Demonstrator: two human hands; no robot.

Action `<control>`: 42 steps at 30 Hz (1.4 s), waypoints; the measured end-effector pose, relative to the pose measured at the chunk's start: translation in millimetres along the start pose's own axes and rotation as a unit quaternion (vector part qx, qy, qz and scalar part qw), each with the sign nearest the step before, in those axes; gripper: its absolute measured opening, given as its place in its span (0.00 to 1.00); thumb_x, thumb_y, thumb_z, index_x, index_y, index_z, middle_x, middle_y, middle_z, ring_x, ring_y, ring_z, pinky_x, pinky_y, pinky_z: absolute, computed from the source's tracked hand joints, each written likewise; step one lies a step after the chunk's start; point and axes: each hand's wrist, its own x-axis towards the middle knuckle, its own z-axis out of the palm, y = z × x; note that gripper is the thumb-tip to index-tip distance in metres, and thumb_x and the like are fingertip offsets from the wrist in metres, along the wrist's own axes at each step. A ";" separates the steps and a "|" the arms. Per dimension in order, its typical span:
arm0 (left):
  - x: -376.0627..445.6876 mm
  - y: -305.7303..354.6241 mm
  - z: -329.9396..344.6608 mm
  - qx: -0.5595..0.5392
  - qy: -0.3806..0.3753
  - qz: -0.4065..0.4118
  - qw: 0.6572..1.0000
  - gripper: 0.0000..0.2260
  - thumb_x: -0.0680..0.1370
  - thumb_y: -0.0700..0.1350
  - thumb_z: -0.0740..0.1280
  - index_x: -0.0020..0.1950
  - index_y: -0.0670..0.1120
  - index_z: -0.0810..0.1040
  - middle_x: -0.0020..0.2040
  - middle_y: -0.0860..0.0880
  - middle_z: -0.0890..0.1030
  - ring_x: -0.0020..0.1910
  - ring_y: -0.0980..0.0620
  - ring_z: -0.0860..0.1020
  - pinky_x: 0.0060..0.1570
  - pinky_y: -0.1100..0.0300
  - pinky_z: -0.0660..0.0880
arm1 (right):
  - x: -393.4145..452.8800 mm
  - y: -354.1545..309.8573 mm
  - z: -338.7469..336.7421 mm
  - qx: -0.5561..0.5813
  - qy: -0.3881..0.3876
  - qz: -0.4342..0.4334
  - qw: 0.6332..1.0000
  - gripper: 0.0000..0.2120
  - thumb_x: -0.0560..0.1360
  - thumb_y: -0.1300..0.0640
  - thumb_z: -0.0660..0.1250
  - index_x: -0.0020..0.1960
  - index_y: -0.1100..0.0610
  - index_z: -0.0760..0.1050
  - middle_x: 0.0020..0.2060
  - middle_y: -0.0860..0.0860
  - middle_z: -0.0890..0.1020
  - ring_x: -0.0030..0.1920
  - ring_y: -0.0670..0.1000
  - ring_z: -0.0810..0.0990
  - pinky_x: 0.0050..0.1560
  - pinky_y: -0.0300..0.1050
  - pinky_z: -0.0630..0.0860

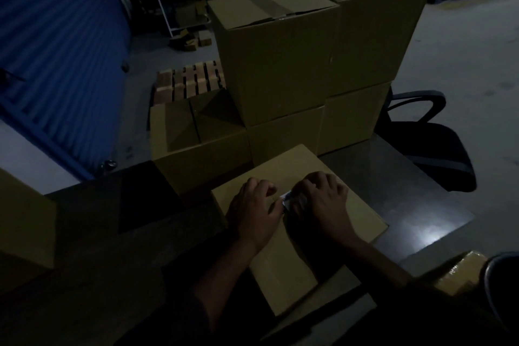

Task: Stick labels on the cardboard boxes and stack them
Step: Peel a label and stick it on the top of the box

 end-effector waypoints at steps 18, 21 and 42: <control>-0.3 1.5 -1.8 -0.026 -0.013 -0.009 1.000 0.11 0.77 0.55 0.63 0.59 0.59 0.75 0.57 0.58 0.72 0.54 0.55 0.78 0.48 0.48 0.81 | 11.5 -5.1 -2.2 0.032 -0.074 -0.068 0.994 0.17 0.74 0.39 0.70 0.60 0.40 0.76 0.66 0.49 0.70 0.72 0.56 0.60 0.65 0.60 0.60; -0.4 1.1 -1.4 -0.020 -0.010 -0.010 1.000 0.10 0.77 0.54 0.64 0.58 0.59 0.75 0.56 0.58 0.72 0.53 0.55 0.78 0.47 0.49 0.80 | 9.8 -5.2 -0.1 0.031 -0.058 -0.068 0.996 0.16 0.74 0.35 0.64 0.59 0.40 0.74 0.66 0.47 0.70 0.70 0.54 0.61 0.63 0.57 0.60; -0.1 1.3 -0.4 -0.013 0.005 -0.009 1.000 0.09 0.79 0.56 0.71 0.57 0.58 0.76 0.55 0.59 0.72 0.51 0.57 0.76 0.49 0.51 0.80 | -0.2 -2.0 0.1 0.070 -0.012 -0.038 0.997 0.18 0.78 0.37 0.60 0.57 0.48 0.78 0.60 0.49 0.75 0.66 0.53 0.66 0.61 0.51 0.66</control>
